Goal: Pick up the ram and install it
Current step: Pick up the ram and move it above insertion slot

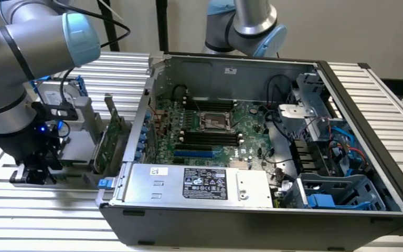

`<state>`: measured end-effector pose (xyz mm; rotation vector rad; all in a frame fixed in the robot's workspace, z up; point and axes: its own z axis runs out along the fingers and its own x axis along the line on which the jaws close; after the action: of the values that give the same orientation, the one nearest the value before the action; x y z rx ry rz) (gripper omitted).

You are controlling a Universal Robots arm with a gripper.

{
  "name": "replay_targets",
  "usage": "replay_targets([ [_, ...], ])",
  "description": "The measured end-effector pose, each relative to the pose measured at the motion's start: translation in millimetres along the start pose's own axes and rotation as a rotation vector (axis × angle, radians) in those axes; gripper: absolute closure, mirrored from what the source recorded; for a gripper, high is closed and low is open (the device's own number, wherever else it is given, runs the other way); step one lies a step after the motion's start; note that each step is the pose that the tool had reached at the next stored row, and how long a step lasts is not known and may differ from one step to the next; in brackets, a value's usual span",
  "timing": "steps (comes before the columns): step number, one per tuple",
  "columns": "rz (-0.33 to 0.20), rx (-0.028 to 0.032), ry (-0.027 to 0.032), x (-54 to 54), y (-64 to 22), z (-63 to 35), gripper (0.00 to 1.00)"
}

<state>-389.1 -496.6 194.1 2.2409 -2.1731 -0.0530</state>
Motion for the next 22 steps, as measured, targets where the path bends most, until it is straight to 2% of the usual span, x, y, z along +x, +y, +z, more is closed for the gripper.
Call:
replay_targets([
  [5,0.009,0.0006,-0.0074,-0.1,0.0,0.2,0.00],
  [12,0.043,0.0010,-0.0090,0.0,-1.0,0.4,0.00],
  [22,0.039,0.0008,-0.0083,0.1,-1.2,0.5,0.00],
])
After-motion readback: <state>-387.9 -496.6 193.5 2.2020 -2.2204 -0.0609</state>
